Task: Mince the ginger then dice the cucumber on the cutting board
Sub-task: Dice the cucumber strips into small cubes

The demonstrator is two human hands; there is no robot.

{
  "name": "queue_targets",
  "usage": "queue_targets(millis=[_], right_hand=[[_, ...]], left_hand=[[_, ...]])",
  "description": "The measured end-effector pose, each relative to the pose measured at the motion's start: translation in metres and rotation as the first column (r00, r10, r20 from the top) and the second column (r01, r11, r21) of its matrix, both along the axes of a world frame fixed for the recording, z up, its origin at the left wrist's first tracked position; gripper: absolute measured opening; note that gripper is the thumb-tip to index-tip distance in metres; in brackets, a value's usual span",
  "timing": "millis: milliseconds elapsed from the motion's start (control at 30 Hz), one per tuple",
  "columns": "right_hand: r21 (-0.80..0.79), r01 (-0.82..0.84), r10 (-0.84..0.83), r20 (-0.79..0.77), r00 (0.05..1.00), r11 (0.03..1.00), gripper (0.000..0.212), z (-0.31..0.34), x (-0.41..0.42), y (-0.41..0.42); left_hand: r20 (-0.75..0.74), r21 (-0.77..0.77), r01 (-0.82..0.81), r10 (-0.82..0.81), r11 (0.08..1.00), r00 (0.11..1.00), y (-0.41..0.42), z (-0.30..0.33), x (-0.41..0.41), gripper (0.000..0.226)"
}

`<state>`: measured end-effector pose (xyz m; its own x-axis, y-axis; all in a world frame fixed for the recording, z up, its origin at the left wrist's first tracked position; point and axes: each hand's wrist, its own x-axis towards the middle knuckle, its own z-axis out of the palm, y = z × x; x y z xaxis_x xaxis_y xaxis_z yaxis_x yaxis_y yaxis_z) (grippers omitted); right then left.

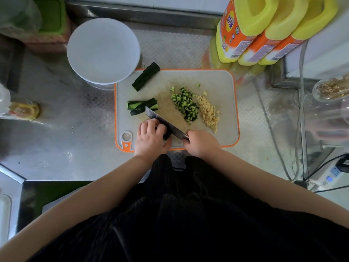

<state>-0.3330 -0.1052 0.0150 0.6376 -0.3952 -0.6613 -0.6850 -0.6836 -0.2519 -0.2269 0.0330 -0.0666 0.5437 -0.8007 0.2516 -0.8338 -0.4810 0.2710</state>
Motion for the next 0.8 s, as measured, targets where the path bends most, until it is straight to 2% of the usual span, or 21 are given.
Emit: queue_targets(millis=[133, 233, 333, 533, 800], right_hand=[[-0.034, -0.033, 0.034, 0.017, 0.999, 0.999, 0.019, 0.002, -0.001, -0.001], [-0.028, -0.033, 0.034, 0.016, 0.999, 0.999, 0.022, 0.001, 0.0, -0.003], [-0.016, -0.054, 0.054, 0.012, 0.998, 0.998, 0.023, 0.0, 0.0, -0.004], [-0.008, -0.065, 0.065, -0.008, 0.998, 0.998, 0.027, -0.001, 0.001, -0.004], [-0.023, -0.106, 0.105, -0.019, 0.994, 0.994, 0.025, 0.001, 0.001, -0.001]], left_hand=[[0.017, -0.051, -0.008, 0.008, 0.999, 1.0, 0.0, -0.005, 0.001, 0.029], [0.057, -0.078, 0.086, -0.082, 0.993, 0.995, 0.011, -0.008, 0.007, 0.033], [0.084, -0.118, 0.151, -0.142, 0.982, 0.986, 0.022, -0.011, 0.011, 0.022], [0.0, -0.178, 0.138, -0.14, 0.974, 0.99, 0.023, -0.016, 0.012, 0.012], [0.009, -0.189, 0.12, -0.121, 0.975, 0.993, 0.023, -0.018, 0.012, 0.011]])
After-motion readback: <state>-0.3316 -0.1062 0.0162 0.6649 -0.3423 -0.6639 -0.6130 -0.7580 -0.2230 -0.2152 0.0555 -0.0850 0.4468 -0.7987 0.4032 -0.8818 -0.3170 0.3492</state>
